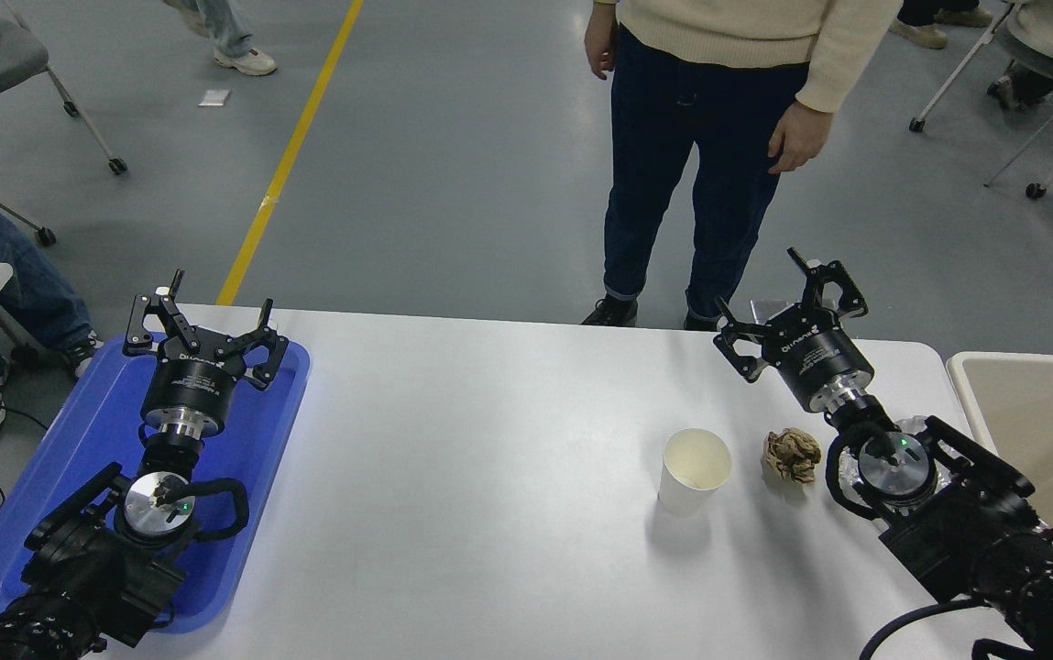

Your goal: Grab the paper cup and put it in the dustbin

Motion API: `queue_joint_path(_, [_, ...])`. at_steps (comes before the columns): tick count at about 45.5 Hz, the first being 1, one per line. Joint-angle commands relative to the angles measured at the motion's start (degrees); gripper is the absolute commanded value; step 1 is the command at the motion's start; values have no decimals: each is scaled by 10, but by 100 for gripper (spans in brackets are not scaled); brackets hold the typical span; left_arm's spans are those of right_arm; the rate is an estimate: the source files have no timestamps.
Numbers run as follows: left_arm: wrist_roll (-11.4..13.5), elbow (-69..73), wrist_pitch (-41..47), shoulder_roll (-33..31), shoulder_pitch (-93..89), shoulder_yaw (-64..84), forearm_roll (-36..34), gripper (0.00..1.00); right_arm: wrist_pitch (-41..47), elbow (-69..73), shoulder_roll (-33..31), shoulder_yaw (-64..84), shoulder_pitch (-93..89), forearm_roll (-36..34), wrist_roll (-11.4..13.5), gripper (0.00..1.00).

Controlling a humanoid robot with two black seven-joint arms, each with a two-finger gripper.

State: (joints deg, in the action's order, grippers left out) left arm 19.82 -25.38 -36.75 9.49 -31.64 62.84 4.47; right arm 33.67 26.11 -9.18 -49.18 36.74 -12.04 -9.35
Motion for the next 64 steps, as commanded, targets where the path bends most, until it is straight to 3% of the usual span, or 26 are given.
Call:
queue_joint_path(1, [0, 0, 1, -1, 1, 0, -3, 100, 1, -1, 0, 1, 5, 1, 0, 100])
queue_joint_path(32, [0, 0, 1, -1, 0, 0, -1, 100, 2, 14, -11, 31, 33, 7, 2, 100])
queue_joint_path(46, [0, 0, 1, -1, 1, 1, 0, 100, -4, 82, -124, 122, 91, 60, 2, 100])
queue_joint_path(64, [0, 0, 1, 0, 1, 1, 0, 100, -32, 162, -262, 505, 310, 68, 1, 100])
